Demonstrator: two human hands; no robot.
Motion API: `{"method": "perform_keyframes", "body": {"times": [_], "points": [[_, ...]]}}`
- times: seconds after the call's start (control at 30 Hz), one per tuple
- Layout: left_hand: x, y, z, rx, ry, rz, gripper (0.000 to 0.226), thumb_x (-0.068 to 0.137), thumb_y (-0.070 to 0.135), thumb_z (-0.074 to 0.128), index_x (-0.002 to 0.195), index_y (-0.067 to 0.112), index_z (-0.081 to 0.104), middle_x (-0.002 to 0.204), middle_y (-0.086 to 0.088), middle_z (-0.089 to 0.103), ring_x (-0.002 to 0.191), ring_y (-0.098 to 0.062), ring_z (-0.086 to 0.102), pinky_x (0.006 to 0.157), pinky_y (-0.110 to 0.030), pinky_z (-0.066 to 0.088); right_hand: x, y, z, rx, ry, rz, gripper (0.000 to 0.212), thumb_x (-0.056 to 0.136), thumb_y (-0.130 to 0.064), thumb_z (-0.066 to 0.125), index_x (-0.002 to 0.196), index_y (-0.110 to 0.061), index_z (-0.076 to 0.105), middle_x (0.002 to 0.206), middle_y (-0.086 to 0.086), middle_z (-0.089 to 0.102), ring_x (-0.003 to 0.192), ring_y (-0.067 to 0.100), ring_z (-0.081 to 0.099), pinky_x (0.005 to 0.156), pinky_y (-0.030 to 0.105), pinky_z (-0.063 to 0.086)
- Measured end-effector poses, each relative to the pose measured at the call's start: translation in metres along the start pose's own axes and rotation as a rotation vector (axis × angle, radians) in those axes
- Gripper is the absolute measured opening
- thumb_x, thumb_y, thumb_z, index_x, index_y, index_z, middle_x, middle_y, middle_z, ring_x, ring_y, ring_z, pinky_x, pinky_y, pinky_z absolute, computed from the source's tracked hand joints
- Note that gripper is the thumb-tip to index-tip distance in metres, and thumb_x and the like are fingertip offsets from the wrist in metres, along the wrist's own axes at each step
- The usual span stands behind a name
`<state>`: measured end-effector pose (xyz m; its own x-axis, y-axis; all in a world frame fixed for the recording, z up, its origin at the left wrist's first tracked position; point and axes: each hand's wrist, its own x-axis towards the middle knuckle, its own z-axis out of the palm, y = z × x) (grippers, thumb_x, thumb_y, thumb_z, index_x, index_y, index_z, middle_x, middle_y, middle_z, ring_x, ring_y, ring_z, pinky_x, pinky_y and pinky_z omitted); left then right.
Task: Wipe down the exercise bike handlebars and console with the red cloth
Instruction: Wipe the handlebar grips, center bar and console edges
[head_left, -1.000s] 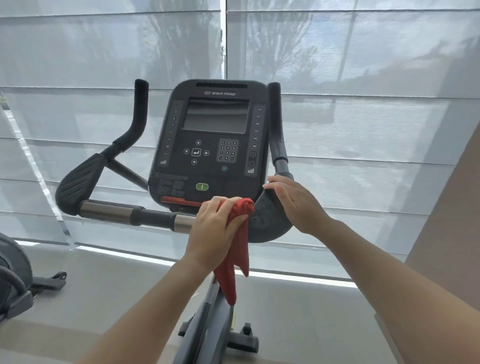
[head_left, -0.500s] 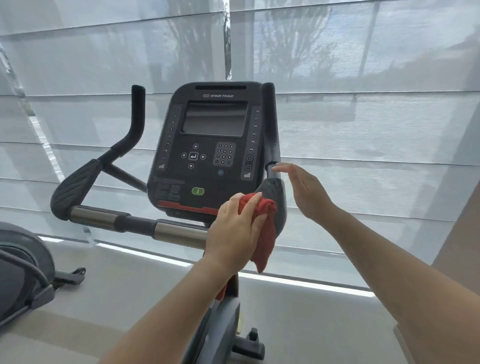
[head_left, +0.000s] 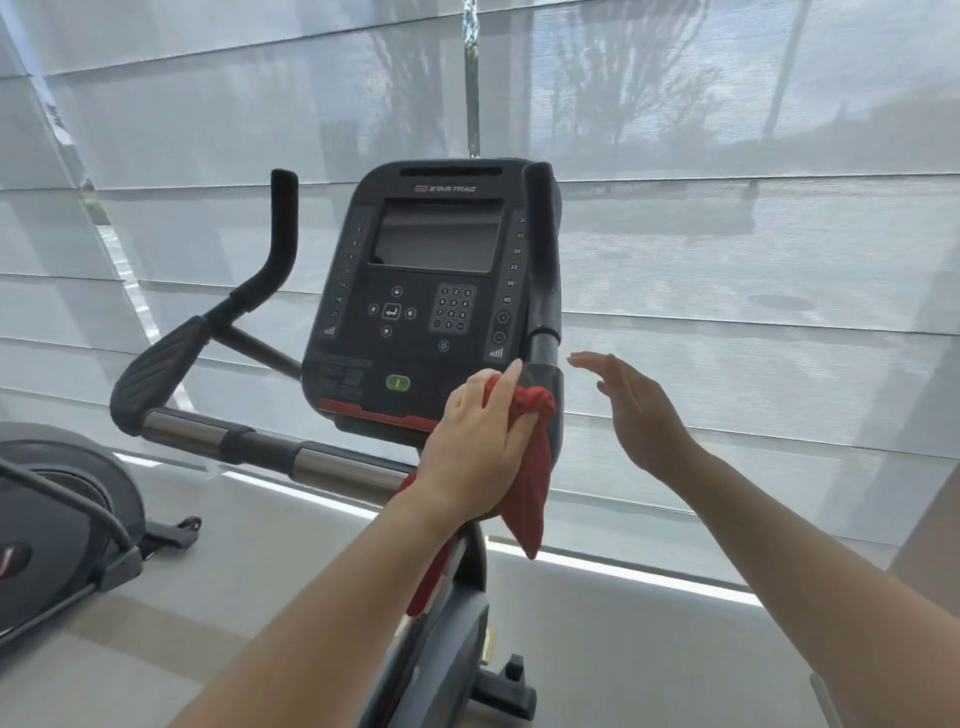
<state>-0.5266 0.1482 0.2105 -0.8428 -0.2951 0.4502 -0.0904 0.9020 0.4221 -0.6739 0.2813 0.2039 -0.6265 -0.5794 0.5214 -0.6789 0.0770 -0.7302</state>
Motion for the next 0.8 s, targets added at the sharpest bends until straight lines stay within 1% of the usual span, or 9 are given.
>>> {"method": "perform_keyframes", "body": {"times": [0.07,0.13,0.23,0.33,0.4,0.5,0.57,0.7,0.8], "points": [[-0.008,-0.011,-0.015,-0.264,-0.051,0.057,0.059,0.097,0.037,0.04,0.149,0.024,0.014,0.152,0.007,0.023,0.14,-0.008,0.019,0.115,-0.031,0.02,-0.006,-0.02,0.007,-0.015,0.017,-0.053,0.048,0.094,-0.045,0.026,0.116,-0.021,0.06,0.123,-0.007,0.059,0.114,-0.004,0.048,0.102,0.018,0.035],[-0.017,-0.03,-0.034,-0.402,0.003,0.057,0.059,0.094,0.037,0.041,0.147,0.026,0.02,0.15,0.01,0.027,0.138,-0.004,0.025,0.114,-0.027,0.021,-0.01,-0.047,0.018,-0.029,0.039,-0.131,0.038,0.094,-0.034,0.034,0.115,-0.019,0.061,0.121,-0.004,0.061,0.111,-0.005,0.049,0.096,0.009,0.033],[-0.022,-0.069,-0.055,-0.288,0.126,-0.026,0.056,0.088,0.039,0.034,0.14,0.02,0.039,0.141,0.001,0.045,0.13,-0.013,0.041,0.109,-0.033,0.032,-0.014,-0.083,0.045,-0.181,0.008,-0.231,0.035,0.092,-0.035,0.043,0.119,-0.021,0.059,0.126,-0.006,0.057,0.119,0.002,0.047,0.101,0.016,0.033],[-0.011,-0.099,-0.063,-0.099,0.092,-0.042,0.054,0.087,0.041,0.031,0.128,0.013,0.052,0.128,-0.005,0.056,0.121,-0.019,0.05,0.104,-0.037,0.039,-0.016,-0.093,0.075,-0.583,-0.155,-0.183,0.046,0.091,-0.055,0.04,0.13,-0.034,0.048,0.14,-0.009,0.044,0.133,0.009,0.032,0.109,0.031,0.022],[-0.002,-0.106,-0.06,-0.044,0.036,-0.044,0.052,0.088,0.043,0.029,0.124,0.016,0.055,0.123,-0.004,0.059,0.116,-0.019,0.052,0.1,-0.041,0.042,-0.019,-0.087,0.087,-0.791,-0.173,-0.177,0.052,0.085,-0.066,0.035,0.128,-0.039,0.049,0.138,-0.011,0.045,0.133,0.01,0.031,0.108,0.038,0.021],[0.006,-0.11,-0.049,-0.018,-0.037,-0.03,0.047,0.093,0.046,0.029,0.121,0.02,0.056,0.12,-0.001,0.06,0.112,-0.018,0.053,0.096,-0.043,0.044,-0.029,-0.082,0.086,-0.759,-0.087,-0.194,0.045,0.084,-0.063,0.035,0.115,-0.042,0.057,0.125,-0.016,0.051,0.123,0.007,0.039,0.103,0.035,0.027],[0.007,-0.115,-0.045,-0.019,-0.074,-0.034,0.041,0.097,0.043,0.028,0.12,0.022,0.055,0.119,0.001,0.06,0.111,-0.017,0.054,0.094,-0.042,0.044,-0.04,-0.08,0.085,-0.693,-0.032,-0.21,0.041,0.084,-0.058,0.035,0.112,-0.041,0.06,0.125,-0.017,0.052,0.121,0.007,0.042,0.101,0.031,0.028],[0.007,-0.12,-0.045,-0.008,-0.081,-0.049,0.038,0.099,0.042,0.027,0.119,0.025,0.054,0.117,0.002,0.061,0.109,-0.019,0.054,0.09,-0.039,0.045,-0.033,-0.073,0.08,-0.612,-0.023,-0.185,0.041,0.087,-0.053,0.039,0.119,-0.038,0.058,0.127,-0.014,0.053,0.12,0.009,0.045,0.101,0.03,0.033],[0.006,-0.116,-0.047,0.011,-0.101,-0.078,0.037,0.099,0.041,0.028,0.12,0.025,0.053,0.116,0.002,0.061,0.108,-0.02,0.054,0.087,-0.038,0.044,-0.008,-0.071,0.073,-0.547,-0.019,-0.112,0.035,0.089,-0.04,0.051,0.121,-0.028,0.06,0.123,-0.009,0.057,0.117,0.012,0.049,0.102,0.028,0.034]]}}
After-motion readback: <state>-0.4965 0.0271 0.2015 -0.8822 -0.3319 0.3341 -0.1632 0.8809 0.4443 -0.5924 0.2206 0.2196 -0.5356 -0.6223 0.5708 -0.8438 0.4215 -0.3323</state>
